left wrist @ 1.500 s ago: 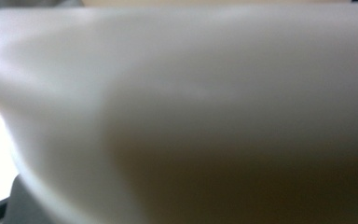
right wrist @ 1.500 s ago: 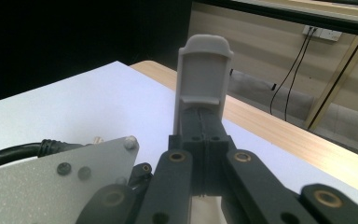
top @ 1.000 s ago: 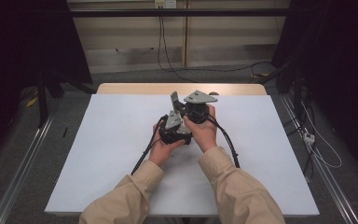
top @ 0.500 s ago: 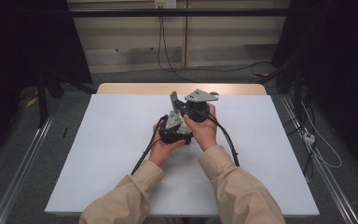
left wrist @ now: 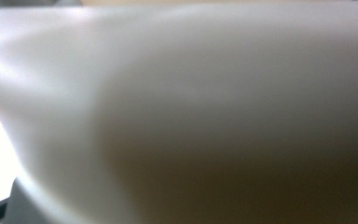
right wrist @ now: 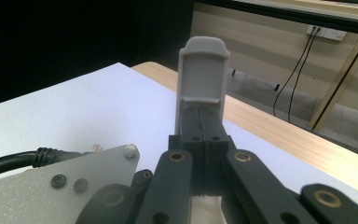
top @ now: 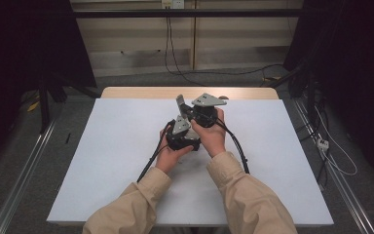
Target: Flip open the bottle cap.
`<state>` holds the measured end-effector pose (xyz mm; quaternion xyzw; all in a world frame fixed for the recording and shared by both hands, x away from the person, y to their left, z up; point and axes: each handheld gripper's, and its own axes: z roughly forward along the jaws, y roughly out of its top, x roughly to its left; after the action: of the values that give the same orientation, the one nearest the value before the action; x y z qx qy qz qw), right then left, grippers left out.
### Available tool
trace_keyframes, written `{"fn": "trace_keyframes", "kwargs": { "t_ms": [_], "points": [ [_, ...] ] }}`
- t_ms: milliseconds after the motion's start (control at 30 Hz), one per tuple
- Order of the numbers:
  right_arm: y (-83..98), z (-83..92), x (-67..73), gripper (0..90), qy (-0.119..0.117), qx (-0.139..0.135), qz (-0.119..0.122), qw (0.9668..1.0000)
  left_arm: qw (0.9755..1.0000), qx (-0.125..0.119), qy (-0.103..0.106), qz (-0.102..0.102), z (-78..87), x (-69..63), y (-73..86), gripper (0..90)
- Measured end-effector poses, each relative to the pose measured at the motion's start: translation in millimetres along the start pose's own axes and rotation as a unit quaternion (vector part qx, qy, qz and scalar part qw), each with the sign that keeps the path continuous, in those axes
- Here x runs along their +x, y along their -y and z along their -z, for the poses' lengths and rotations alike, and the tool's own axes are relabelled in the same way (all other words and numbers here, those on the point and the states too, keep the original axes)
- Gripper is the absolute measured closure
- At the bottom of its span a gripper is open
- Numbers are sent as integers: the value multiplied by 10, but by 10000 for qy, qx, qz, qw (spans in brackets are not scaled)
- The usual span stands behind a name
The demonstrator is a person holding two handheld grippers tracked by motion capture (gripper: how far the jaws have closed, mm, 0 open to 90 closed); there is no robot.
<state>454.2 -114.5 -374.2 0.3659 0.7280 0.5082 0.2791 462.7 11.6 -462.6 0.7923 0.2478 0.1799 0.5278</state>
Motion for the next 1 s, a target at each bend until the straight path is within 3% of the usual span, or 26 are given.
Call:
{"fn": "trace_keyframes", "kwargs": {
  "t_ms": [300, 933, 1000],
  "points": [
    [-5, -38, -9, 900, -18, 11, -5, 10000, 10000, 23, 13, -72, 2, 13, -4, 182],
    [-8, -78, -39, 900, -92, 93, 37, 9999, 10000, 12, -69, 4, -3, -6, 0, 181],
    [-1, -87, -41, 900, -91, 101, 18, 9999, 10000, 21, -12, -85, -3, 8, -2, 181]
  ]
}}
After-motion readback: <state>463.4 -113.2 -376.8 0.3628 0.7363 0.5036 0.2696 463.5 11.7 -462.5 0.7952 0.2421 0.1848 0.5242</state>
